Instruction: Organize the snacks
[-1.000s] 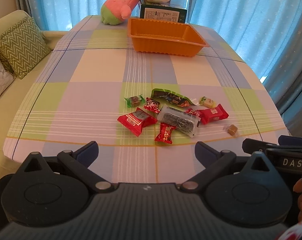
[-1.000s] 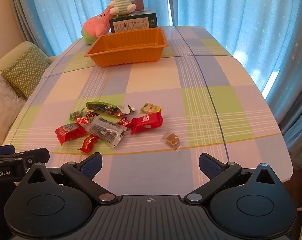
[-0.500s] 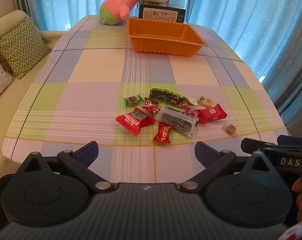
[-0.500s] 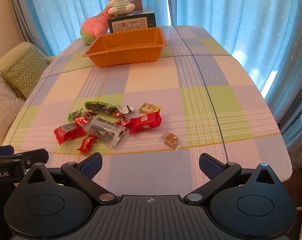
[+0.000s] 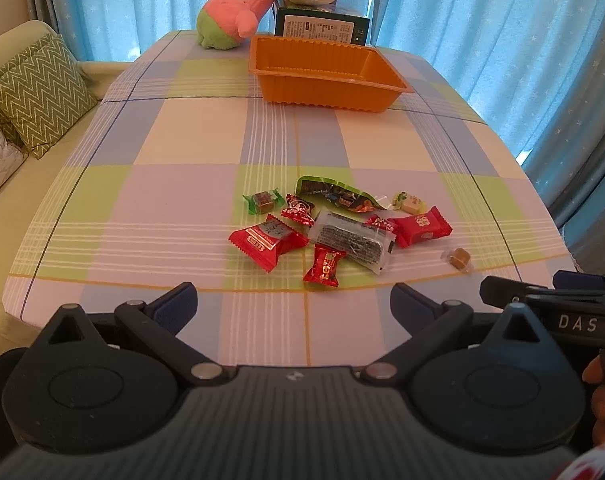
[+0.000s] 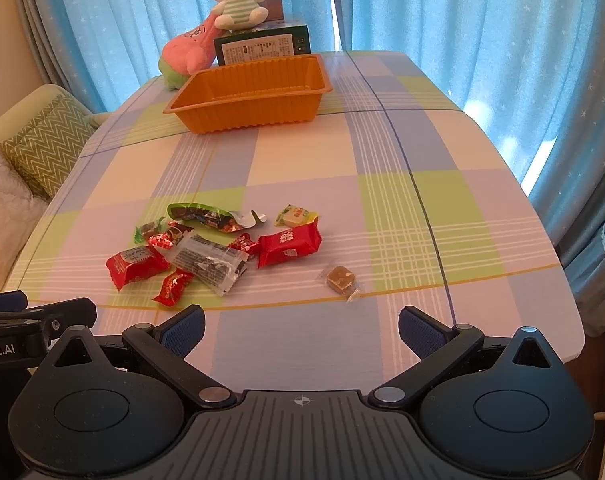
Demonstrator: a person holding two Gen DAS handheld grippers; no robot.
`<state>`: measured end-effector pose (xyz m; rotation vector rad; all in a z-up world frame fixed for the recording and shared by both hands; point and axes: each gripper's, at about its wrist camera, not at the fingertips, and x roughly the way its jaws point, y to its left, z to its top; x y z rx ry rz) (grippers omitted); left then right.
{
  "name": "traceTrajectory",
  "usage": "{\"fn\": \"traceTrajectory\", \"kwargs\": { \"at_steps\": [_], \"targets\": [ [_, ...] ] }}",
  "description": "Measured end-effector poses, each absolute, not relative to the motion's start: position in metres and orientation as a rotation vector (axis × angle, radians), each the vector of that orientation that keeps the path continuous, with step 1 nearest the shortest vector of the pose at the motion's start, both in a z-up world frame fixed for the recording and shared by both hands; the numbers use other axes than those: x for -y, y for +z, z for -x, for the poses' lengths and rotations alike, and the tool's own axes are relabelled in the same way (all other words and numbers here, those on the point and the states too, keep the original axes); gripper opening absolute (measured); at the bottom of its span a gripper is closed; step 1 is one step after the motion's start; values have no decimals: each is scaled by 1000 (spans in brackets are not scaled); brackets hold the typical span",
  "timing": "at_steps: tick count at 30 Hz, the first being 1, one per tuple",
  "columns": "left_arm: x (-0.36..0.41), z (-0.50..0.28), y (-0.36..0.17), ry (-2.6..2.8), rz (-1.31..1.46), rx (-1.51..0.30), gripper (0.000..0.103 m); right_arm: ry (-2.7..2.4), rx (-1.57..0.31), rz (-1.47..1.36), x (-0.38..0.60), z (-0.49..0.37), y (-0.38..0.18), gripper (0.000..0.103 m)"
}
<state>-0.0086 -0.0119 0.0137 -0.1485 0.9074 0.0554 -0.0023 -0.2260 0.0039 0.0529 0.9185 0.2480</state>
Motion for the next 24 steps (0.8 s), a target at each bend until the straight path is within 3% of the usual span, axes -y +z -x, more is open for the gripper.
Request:
{"fn": "traceTrajectory", "kwargs": {
  "at_steps": [24],
  "targets": [
    [11,9,12,51,158,-913,101,249,-922,-49,225,3,2,103]
  ]
}}
